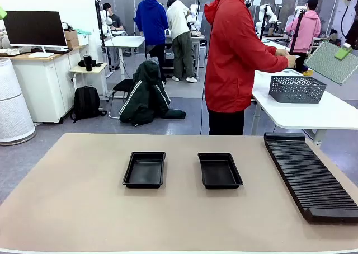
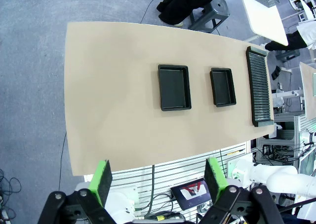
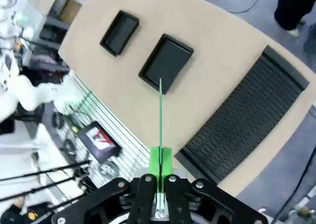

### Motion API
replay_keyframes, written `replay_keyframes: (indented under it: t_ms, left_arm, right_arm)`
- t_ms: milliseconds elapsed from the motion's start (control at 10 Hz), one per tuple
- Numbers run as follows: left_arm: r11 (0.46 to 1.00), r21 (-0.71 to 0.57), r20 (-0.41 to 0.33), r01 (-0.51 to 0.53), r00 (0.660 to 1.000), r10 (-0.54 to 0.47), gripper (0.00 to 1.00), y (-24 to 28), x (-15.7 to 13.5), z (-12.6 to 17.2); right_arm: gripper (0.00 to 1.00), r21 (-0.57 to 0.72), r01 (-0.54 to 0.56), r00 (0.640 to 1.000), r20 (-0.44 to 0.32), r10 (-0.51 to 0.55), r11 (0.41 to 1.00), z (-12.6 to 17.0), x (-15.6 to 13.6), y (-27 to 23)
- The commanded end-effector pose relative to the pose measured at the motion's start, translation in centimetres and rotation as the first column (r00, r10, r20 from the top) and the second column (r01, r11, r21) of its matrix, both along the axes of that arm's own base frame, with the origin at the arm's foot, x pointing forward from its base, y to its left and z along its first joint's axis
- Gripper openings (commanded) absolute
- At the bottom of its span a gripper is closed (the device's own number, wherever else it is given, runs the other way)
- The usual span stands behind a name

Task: Inspect and transfer BCBs to ESD trays.
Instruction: Pick up the Blank PCB from the PCB Rack and place it in the left ESD tray.

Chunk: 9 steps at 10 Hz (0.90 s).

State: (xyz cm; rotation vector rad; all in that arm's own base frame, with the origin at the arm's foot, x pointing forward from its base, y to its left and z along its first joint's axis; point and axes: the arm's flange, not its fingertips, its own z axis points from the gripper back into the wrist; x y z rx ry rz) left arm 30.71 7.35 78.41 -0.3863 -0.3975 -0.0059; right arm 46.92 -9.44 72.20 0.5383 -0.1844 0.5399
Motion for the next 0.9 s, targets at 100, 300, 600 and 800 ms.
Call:
replay_keyframes:
  t_ms: [100,300,600,800]
  left_arm:
    - [1.000,-0.002,0.001,0.001,1.000,-0.001,1.00,0.1,-0.2,-0.1]
    - [1.000,-0.002,0.001,0.001,1.000,-0.001,1.00,0.1,-0.2,-0.1]
    - [1.000,-0.002,0.001,0.001,1.000,-0.001,1.00,0.1,-0.2,-0.1]
    - [1.000,-0.002,0.001,0.001,1.000,-0.001,1.00,0.1,-0.2,-0.1]
  right_arm:
    - [0.02,0.045,0.221,0.968,-0.129,-0.214,0.974,0.5,-0.1,0.5]
    - [0.02,-0.003,0.352,0.910,-0.234,-0.343,0.936,-0.3,0.3,-0.1]
    - [0.02,0.005,0.285,0.943,-0.180,-0.280,0.958,-0.1,0.1,-0.4]
    - [0.02,0.005,0.285,0.943,-0.180,-0.280,0.958,-0.1,0.1,-0.4]
